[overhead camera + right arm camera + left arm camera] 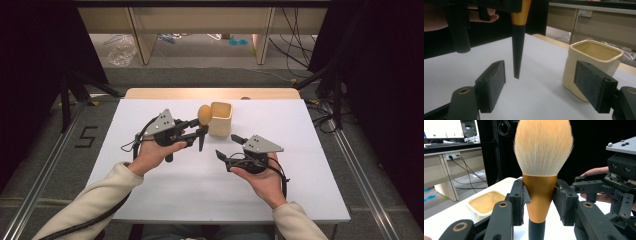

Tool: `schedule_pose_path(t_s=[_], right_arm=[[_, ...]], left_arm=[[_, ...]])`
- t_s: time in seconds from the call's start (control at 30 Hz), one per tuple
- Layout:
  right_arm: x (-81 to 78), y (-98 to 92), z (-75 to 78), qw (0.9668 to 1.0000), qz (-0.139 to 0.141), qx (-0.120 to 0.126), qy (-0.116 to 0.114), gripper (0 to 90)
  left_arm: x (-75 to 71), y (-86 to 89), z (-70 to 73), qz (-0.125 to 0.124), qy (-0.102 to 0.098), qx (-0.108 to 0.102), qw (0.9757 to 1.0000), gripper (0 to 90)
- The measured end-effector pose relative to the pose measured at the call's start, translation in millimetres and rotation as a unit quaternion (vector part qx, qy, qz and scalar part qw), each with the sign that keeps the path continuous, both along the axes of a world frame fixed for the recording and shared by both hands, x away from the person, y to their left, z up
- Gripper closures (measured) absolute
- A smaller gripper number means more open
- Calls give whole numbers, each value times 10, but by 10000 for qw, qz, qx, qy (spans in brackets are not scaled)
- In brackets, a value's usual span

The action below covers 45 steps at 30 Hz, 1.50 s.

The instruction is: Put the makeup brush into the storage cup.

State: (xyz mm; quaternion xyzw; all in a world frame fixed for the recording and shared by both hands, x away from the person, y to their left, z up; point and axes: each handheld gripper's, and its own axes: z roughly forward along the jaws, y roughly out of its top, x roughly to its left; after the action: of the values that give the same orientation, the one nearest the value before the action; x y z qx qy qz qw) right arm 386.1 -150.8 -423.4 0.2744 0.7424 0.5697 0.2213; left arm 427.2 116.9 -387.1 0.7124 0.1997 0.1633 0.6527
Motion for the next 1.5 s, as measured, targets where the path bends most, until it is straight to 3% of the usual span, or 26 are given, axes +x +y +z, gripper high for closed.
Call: schedule_pose_path(t_s=[0.2, 0.77, 1.13, 1.17, 1.2, 1.5], right_arm=[[29, 85, -35, 9997, 109, 99, 179, 289], [141, 358, -19, 9994, 164, 305, -13, 454], [169, 410, 13, 9991, 214, 355, -46, 528], [166, 417, 14, 9990, 236, 377, 47, 533], [179, 415, 13, 9991, 225, 362, -51, 538], [205, 441, 19, 9988, 218, 421, -153, 606]], left_arm=[[-11, -39, -5, -33, 39, 22, 10000, 630], [-23, -85, 4, -61, 59, -4, 10000, 630], [-28, -114, 1, -104, 77, 19, 9999, 630], [-28, -115, 1, -104, 83, 16, 9999, 630], [-28, -118, 0, -105, 91, 13, 9999, 630], [-31, -129, 1, -81, 99, 15, 9999, 630]])
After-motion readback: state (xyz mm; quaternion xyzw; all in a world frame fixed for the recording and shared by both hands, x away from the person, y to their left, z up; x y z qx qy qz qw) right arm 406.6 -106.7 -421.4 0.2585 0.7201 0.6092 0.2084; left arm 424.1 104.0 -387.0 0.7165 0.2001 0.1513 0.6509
